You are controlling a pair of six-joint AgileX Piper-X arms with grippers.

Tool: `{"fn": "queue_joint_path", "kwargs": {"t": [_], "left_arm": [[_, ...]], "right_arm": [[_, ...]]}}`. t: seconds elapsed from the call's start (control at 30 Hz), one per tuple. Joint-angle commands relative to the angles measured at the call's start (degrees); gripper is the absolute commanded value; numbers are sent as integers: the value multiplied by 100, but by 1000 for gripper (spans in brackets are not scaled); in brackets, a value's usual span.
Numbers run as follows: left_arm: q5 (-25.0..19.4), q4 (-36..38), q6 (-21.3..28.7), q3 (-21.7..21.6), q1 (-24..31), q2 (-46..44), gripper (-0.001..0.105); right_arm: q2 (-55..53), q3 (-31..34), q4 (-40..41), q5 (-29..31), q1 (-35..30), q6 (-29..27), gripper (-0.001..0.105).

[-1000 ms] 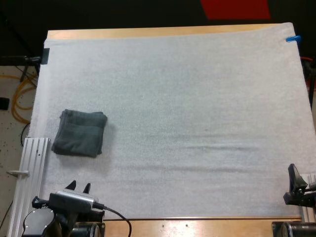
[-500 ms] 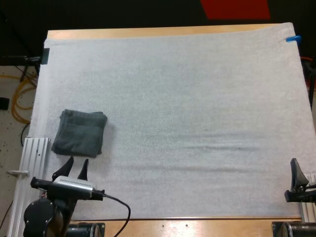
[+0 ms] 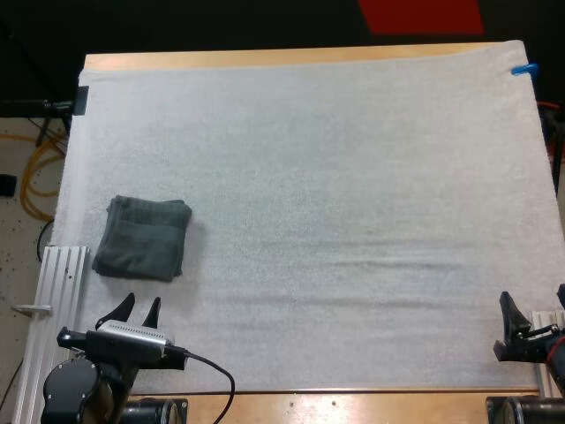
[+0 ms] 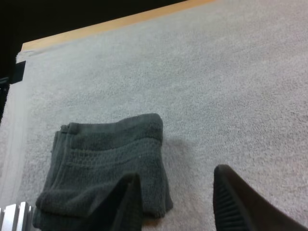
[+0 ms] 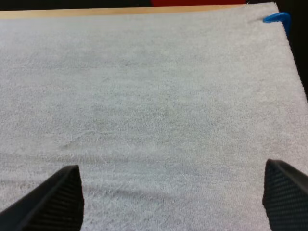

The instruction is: Pick towel from pile fold and stack

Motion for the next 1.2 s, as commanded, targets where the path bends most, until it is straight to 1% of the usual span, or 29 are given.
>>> {"fn": "queue_joint_path", "kwargs": {"t": [0.0,0.23,0.3,1.17], "left_arm": [[-34,14,-43,-20,-9,-812,35],[-34,14,-26,-20,-9,-812,35],[-34,14,-26,-20,-9,-812,35],[-34,14,-26,-20,-9,-812,35]], "right_arm": [[-256,-15,-22,-83,2,-17,74],[-256,-15,-22,-83,2,-4,74],[-256,-15,-22,-83,2,81,74],[-256,-15,-22,-83,2,82,74]]}}
